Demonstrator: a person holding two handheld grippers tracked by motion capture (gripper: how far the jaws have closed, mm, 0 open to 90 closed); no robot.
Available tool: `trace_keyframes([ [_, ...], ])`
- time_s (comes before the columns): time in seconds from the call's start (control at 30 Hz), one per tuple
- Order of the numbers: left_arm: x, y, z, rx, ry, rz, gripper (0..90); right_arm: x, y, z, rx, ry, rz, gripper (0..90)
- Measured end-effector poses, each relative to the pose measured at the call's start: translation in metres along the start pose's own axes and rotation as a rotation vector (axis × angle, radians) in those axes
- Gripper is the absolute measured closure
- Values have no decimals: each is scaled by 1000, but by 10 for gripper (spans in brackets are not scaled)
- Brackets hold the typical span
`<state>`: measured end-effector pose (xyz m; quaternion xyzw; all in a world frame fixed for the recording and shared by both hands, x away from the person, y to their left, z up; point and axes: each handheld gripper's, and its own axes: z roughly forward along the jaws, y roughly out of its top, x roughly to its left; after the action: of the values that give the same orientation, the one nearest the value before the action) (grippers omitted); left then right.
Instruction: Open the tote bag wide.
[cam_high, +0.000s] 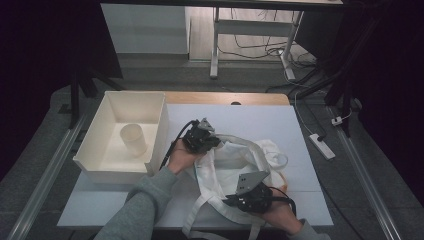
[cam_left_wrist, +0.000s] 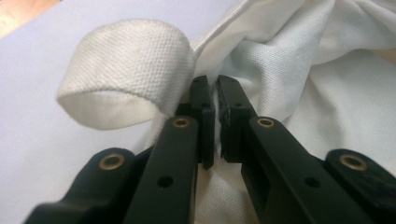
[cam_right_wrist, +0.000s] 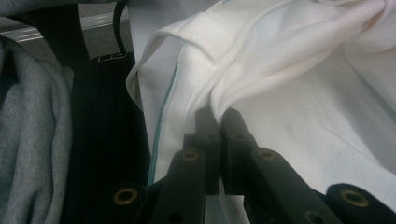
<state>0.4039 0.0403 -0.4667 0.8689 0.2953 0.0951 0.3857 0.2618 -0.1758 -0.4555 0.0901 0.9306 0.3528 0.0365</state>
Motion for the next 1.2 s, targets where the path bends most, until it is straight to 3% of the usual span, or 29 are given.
trace_keyframes([
  [0.17, 1, -4, 10, 31, 4, 1, 854, -6, -8, 10, 13, 6, -3, 833],
  [0.3, 3, -6, 11, 36, -3, -10, 853, -18, -9, 1, -24, -35, 37, 599],
  [0.4, 3, -6, 11, 34, -3, -10, 852, -34, -8, -7, -46, -72, 92, 545],
  [0.53, 4, -6, 9, 33, -12, -11, 851, -53, -6, -15, -77, 13, 167, 514],
  [0.63, 4, -7, 10, 36, -24, -10, 850, -57, -6, -20, -83, 16, 177, 524],
  [0.73, 4, -7, 10, 39, -25, -10, 850, -61, -8, -32, -108, -29, 194, 523],
  [0.83, 3, -7, 9, 40, -21, -2, 850, -62, -11, -34, -69, -208, 209, 523],
  [0.9, 3, -8, 9, 40, -24, -4, 850, -63, -13, -33, -62, -281, 223, 524],
  [1.03, 3, -8, 9, 38, -29, -8, 849, -67, -20, -46, -93, -376, 265, 531],
  [1.13, 4, -9, 11, 41, -34, -12, 849, -70, -26, -53, -68, -438, 287, 519],
  [1.2, 3, -9, 11, 48, -32, -4, 849, -75, -33, -49, -47, -435, 316, 511],
])
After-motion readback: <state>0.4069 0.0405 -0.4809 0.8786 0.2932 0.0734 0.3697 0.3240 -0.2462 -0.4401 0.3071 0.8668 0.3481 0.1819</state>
